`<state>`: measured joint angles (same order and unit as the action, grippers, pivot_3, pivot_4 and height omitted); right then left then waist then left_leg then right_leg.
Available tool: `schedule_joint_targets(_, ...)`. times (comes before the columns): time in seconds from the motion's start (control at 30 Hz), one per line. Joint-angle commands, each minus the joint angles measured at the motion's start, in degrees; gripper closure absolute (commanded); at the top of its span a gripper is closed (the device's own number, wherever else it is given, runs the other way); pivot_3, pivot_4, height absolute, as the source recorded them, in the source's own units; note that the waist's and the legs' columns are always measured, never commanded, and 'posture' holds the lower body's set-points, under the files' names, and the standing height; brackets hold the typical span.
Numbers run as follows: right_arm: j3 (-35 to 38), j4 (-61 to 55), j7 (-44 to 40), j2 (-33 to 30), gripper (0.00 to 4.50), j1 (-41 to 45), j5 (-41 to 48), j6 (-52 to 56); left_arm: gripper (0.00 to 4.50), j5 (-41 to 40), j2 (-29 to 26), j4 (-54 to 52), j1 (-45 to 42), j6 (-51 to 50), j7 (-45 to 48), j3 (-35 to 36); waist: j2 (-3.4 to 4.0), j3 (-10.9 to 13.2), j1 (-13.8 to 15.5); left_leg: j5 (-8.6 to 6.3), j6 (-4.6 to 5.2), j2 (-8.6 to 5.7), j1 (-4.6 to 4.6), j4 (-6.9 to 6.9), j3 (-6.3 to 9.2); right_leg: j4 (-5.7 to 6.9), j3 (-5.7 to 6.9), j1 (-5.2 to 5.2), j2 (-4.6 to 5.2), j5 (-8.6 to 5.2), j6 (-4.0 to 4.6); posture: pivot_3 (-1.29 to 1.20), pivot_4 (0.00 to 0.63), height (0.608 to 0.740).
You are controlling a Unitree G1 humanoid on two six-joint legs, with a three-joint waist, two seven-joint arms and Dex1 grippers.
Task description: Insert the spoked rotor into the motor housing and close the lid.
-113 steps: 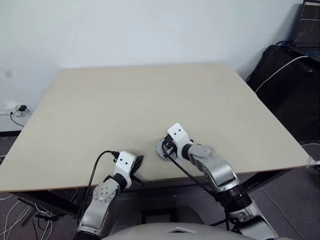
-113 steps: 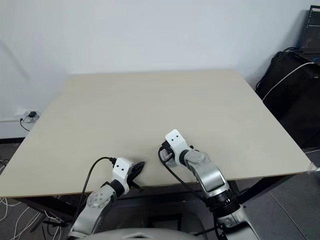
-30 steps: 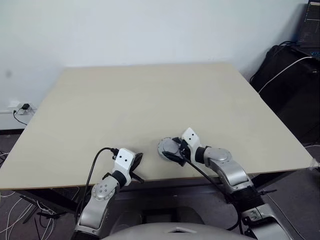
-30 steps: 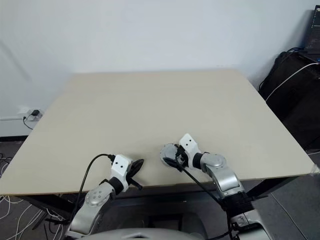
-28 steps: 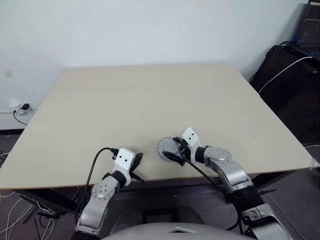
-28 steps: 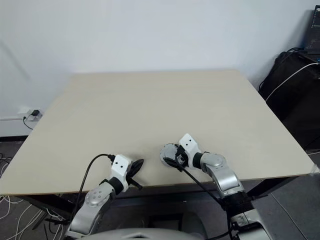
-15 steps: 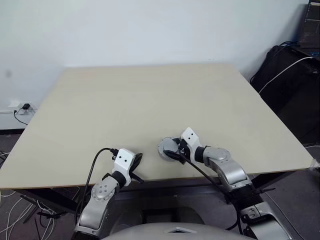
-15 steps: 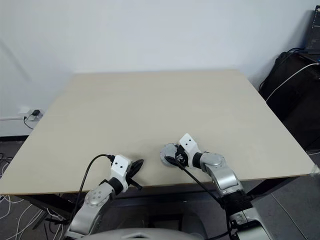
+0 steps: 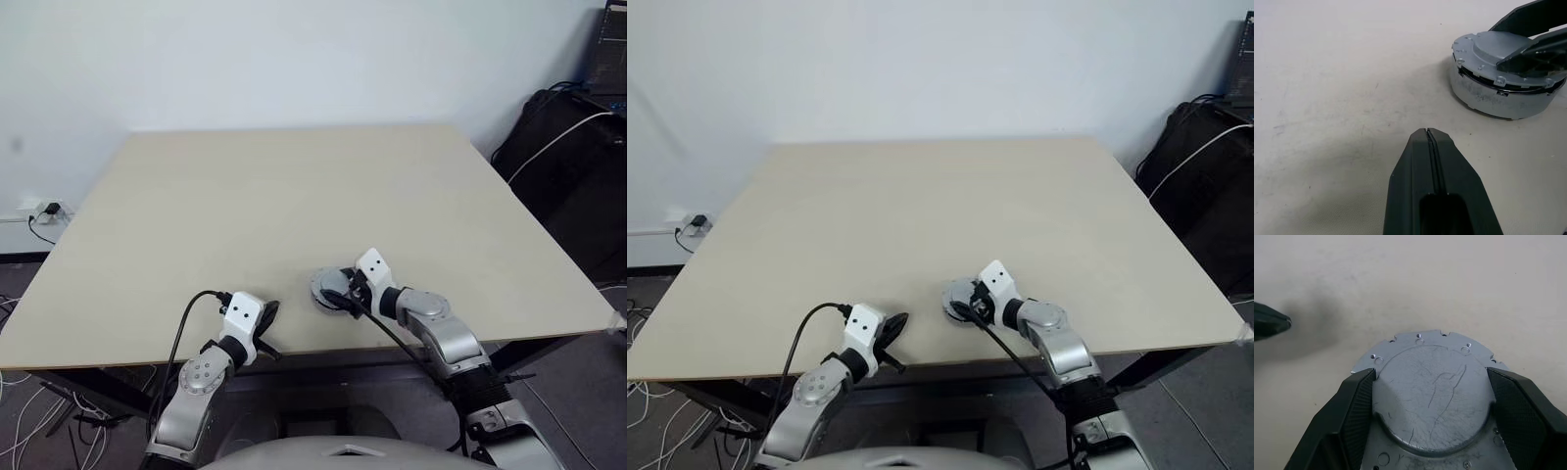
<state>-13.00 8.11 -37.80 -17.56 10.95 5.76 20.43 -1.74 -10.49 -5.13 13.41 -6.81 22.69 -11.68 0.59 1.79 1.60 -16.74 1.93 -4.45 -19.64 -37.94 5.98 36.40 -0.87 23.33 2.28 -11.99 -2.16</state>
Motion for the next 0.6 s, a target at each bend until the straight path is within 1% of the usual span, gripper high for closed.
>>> schedule_joint_targets(0.03, -0.8, -1.4, -0.3, -0.9, 1.25, 0.9, -1.2, 0.3, 4.5, -0.6, 0.0, -1.0, -0.6, 1.3, 0.1, 0.2, 0.01, 0.0, 0.0, 0.0, 0.0, 0.0, 0.01, 0.0, 0.0, 0.0, 0.0, 0.0, 0.0, 0.0, 0.0, 0.0, 0.0, 0.74)
schedule_joint_targets(0.3, -3.1, -0.7, -1.9, -3.5, 1.25, 1.6, -3.2, 2.0, 4.5, -0.6, 0.0, -1.2, -0.4, 1.2, 0.1, 0.1, 0.04, -0.2, 0.0, 0.0, 0.01, 0.0, 0.03, -0.01, 0.0, -0.01, 0.0, -0.03, 0.0, 0.0, 0.0, 0.0, 0.0, 0.74)
schedule_joint_targets(0.47, -3.3, -0.8, -2.1, -3.9, 1.25, 1.4, -3.5, 2.8, 4.5, -0.7, -0.1, -1.5, -0.1, 1.1, 0.2, 0.1, 0.12, -0.3, 0.1, 0.0, 0.02, 0.0, 0.03, -0.01, 0.0, -0.01, 0.01, -0.04, 0.01, 0.0, -0.01, 0.0, 0.0, 0.74)
schedule_joint_targets(0.6, -3.2, -0.8, -0.2, -3.5, 1.25, 1.3, -4.4, 3.9, 4.5, -0.6, -0.1, -1.7, 0.0, 1.1, 0.2, 0.0, 0.18, -0.4, 0.1, -0.01, 0.03, -0.01, 0.03, -0.01, 0.0, -0.02, 0.01, -0.04, 0.01, 0.0, -0.01, 0.0, 0.0, 0.74)
